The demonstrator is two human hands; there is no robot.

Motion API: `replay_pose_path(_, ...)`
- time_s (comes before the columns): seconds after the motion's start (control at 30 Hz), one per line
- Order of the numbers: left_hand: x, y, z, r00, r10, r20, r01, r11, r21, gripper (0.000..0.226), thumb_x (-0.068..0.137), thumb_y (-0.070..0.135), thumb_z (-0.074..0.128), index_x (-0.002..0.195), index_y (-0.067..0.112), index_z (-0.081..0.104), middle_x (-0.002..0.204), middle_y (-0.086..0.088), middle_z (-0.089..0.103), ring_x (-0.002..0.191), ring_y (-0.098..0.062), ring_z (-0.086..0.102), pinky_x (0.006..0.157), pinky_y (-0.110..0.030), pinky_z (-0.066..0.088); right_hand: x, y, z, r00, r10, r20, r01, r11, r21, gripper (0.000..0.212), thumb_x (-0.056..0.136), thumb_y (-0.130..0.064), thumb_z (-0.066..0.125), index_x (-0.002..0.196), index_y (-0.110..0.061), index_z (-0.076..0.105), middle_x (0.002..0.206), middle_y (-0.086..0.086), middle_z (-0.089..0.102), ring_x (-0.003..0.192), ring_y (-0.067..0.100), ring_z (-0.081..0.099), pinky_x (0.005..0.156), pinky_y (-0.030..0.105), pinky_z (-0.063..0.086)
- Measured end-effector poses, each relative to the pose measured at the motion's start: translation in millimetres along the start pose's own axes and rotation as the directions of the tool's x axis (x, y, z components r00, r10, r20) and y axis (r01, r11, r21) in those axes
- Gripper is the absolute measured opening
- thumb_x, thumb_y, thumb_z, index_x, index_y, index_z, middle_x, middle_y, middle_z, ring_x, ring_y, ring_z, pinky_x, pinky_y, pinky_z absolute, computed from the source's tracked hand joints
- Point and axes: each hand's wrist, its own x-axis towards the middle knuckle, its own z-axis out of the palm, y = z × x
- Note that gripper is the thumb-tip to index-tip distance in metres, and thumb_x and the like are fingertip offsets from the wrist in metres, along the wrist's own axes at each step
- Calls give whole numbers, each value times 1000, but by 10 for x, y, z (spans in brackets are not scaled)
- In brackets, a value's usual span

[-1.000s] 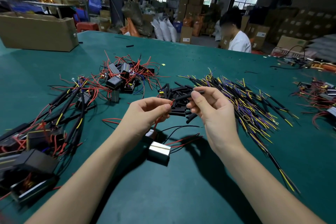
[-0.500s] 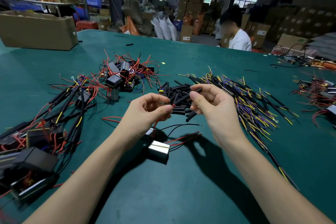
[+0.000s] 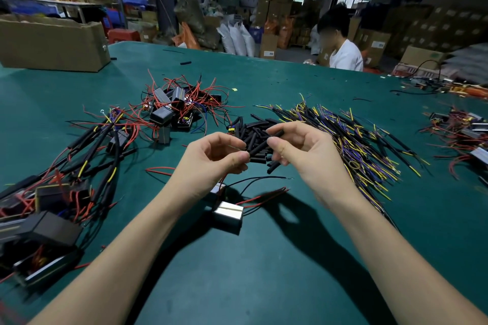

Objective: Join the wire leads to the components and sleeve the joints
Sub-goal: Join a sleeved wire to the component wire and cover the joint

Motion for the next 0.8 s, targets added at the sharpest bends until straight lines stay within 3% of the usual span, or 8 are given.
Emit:
replay_pose_path(0.07,-1,15,-15,1000,20,2,-20,995,97,8,86,9,66,93,8,65,84,-9,72,71,-12,67,71,-18,54,7,13,-16,1000,21,-17,-21,1000,22,12,86,0,65,92,-11,67,63,-6,64,57,8,55,55,15,42)
replay_pose_path(0.17,4,65,-144,994,103,45,-112,883,455,12,82,32,69,88,21,71,83,10,73,79,1,65,74,-9,46,8,36,-28,998,43,-35,-42,999,16,12,86,-1,66,90,-12,68,63,-7,65,56,8,56,55,15,42)
replay_pose_path(0.3,25,137,-330,992,-12,125,-76,739,669,13,73,42,76,73,29,73,76,20,70,71,13,59,64,2,35,8,42,-37,997,67,-34,-67,998,23,10,85,-5,68,89,-14,69,62,-8,65,53,4,54,53,12,40)
replay_pose_path(0.5,46,73,-301,990,-6,138,-79,794,603,10,73,26,80,67,25,72,64,13,70,48,10,52,52,-2,37,4,52,-5,984,174,27,-175,983,46,7,84,-13,70,79,-17,74,67,-2,68,57,7,53,50,12,37)
replay_pose_path(0.7,50,23,-303,990,9,138,-86,825,559,12,71,26,82,73,22,71,66,6,71,57,0,59,59,-12,45,-64,89,106,982,148,121,-142,988,-56,6,84,-10,71,79,-12,73,68,-2,70,56,2,55,59,11,44)
replay_pose_path(0.8,59,16,-310,995,-1,105,-53,857,513,27,67,26,84,84,23,65,70,2,71,64,-8,63,65,-24,48,-82,93,145,984,132,122,-125,990,-65,4,85,-9,70,82,-9,73,70,0,70,59,0,57,62,12,46)
